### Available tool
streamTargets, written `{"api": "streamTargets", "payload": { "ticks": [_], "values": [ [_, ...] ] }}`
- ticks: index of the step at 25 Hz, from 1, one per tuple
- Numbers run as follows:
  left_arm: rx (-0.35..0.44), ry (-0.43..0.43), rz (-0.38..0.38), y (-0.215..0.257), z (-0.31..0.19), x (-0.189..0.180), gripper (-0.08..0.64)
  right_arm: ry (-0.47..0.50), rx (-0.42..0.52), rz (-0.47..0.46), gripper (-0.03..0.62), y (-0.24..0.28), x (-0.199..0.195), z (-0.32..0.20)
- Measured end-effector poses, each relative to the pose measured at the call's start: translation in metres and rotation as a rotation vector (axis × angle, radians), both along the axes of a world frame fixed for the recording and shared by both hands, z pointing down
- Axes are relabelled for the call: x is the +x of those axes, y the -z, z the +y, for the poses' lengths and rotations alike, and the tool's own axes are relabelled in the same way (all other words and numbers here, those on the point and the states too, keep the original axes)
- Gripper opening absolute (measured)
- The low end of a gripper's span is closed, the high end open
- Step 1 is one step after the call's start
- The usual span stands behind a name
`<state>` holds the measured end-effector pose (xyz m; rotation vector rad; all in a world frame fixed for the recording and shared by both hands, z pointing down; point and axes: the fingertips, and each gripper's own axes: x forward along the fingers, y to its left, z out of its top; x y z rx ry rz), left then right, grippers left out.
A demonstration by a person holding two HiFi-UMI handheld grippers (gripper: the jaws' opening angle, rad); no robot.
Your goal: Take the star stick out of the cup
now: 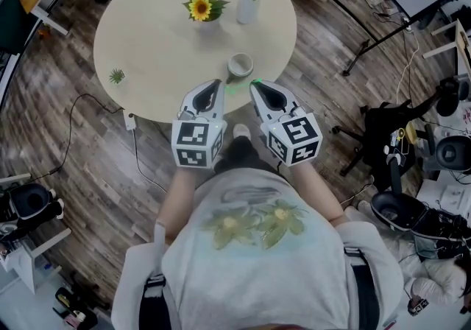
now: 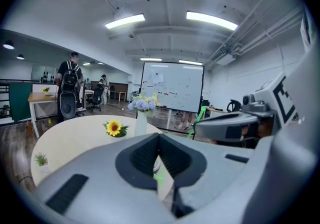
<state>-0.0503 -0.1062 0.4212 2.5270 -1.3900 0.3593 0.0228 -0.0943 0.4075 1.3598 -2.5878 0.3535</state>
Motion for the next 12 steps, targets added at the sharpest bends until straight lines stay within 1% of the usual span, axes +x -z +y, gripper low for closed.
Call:
{"api": "streamTargets", "payload": {
  "ticks": [12],
  "values": [
    [-0.02,-0.008,0.011,-0.007,0.012,-0.003,0.003,0.015,-0.008,0.026,0.028,-0.005,-0.009,0.01]
  ]
}}
